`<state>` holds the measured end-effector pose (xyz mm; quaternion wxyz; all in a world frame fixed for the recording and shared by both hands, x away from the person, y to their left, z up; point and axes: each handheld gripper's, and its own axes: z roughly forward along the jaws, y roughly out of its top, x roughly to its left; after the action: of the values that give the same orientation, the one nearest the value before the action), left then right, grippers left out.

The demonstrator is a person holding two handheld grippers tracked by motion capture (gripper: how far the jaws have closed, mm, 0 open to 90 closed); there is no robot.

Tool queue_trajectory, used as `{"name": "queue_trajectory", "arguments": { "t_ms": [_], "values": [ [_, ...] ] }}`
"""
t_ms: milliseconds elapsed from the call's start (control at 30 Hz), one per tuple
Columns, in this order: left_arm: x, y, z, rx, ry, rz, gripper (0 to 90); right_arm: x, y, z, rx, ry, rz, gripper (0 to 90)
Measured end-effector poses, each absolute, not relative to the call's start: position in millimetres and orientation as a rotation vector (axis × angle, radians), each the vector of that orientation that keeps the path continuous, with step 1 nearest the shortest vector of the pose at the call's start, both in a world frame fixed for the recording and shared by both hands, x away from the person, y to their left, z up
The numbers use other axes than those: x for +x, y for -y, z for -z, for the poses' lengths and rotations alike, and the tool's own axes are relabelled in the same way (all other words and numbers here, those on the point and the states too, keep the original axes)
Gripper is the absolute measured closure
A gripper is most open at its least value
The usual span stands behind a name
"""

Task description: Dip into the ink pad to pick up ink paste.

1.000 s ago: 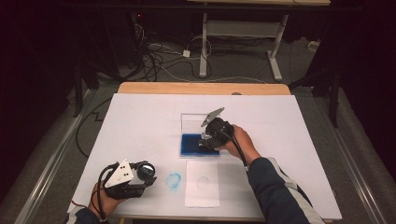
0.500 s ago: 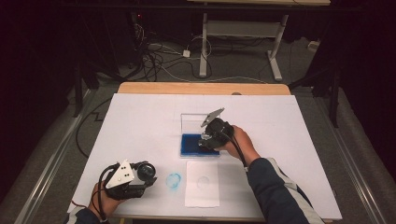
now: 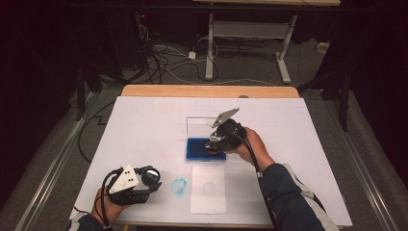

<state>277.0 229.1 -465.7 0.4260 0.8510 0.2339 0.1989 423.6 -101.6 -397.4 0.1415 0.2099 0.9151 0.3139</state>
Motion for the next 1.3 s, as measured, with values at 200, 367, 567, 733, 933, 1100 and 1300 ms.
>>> {"name": "queue_trajectory", "arguments": {
  "t_ms": [200,367,567,733,933,1100,1300],
  "values": [
    [277.0,-229.4,465.0,2.128,-0.581,-0.499,36.2,403.0,109.4,372.8,0.537,-2.613,-0.997,56.5],
    [276.6,-228.7,465.1,2.127,-0.583,-0.503,36.2,382.4,112.4,370.0,0.470,-2.622,-1.040,56.5],
    [276.8,-227.7,465.3,2.129,-0.579,-0.504,36.2,359.8,114.7,374.3,0.403,-2.646,-1.052,56.5],
    [277.3,-226.7,465.6,2.132,-0.573,-0.506,36.2,346.1,117.6,379.1,0.357,-2.655,-1.075,56.5],
    [276.8,-224.6,465.8,2.139,-0.560,-0.505,36.2,335.0,119.9,379.5,0.326,-2.668,-1.079,56.5],
    [276.6,-222.0,466.7,2.148,-0.549,-0.497,36.2,328.0,124.7,377.3,0.312,-2.663,-1.081,56.5],
    [279.5,-221.9,468.2,2.147,-0.550,-0.484,36.2,320.7,128.5,374.9,0.294,-2.664,-1.101,56.5]
  ]
}}
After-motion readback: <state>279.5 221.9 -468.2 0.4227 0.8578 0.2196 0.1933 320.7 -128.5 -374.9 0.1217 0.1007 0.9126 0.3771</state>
